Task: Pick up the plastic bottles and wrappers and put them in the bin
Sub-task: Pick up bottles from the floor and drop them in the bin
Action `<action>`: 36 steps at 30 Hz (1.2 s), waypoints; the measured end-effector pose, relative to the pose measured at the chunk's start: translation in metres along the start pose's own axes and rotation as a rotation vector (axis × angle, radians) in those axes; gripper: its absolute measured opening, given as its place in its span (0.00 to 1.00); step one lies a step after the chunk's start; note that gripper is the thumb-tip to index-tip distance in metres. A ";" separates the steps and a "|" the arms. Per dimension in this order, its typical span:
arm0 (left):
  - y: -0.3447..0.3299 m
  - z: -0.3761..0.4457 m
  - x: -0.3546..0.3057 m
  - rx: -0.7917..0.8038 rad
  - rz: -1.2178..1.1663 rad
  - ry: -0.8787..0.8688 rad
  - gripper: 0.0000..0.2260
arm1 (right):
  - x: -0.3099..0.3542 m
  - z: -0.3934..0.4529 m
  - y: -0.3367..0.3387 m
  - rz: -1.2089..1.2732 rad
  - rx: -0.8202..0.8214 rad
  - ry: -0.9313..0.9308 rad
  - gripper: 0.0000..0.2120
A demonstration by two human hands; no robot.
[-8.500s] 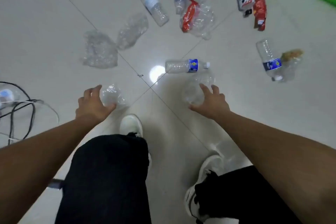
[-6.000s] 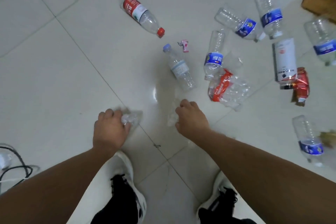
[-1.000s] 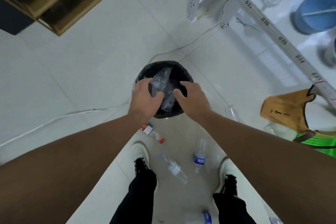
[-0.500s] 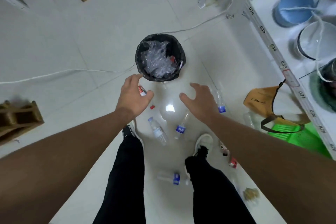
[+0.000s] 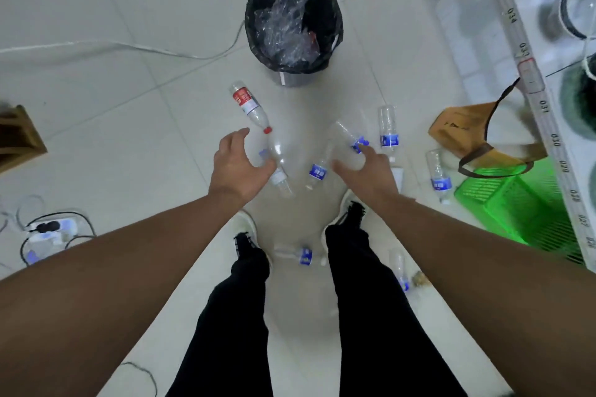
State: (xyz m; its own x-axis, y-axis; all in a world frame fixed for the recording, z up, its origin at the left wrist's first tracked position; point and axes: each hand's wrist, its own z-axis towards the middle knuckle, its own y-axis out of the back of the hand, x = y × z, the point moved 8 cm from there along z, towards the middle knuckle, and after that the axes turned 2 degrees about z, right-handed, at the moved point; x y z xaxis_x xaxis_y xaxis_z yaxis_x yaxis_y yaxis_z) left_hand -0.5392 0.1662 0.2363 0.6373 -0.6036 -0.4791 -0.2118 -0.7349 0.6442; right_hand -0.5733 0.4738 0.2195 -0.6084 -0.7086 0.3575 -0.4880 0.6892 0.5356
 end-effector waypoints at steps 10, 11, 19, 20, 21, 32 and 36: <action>-0.092 0.033 0.106 0.029 -0.005 0.152 0.44 | -0.064 0.060 -0.105 0.026 0.051 -0.096 0.49; -0.113 0.047 0.115 0.042 -0.010 0.149 0.45 | -0.072 0.081 -0.114 0.019 0.039 -0.086 0.49; -0.282 0.150 0.187 0.015 -0.072 0.198 0.53 | -0.139 0.253 -0.199 -0.043 0.002 -0.071 0.53; -0.298 0.159 0.197 -0.002 -0.082 0.219 0.54 | -0.145 0.268 -0.209 -0.054 -0.014 -0.056 0.53; -0.313 0.166 0.206 -0.014 -0.087 0.239 0.55 | -0.150 0.281 -0.219 -0.063 -0.025 -0.038 0.54; -0.306 0.190 0.207 -0.168 -0.075 0.096 0.49 | -0.136 0.287 -0.239 -0.069 -0.132 0.178 0.64; -0.230 0.165 0.160 -0.180 -0.066 0.056 0.51 | -0.105 0.239 -0.190 -0.056 -0.115 0.171 0.64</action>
State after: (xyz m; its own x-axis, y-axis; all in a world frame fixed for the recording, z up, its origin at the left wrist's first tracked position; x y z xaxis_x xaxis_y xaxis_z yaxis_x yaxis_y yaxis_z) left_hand -0.5110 0.1876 -0.0865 0.6871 -0.5337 -0.4931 -0.0354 -0.7025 0.7108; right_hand -0.5665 0.4534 -0.1020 -0.4624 -0.7674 0.4441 -0.4375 0.6332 0.6384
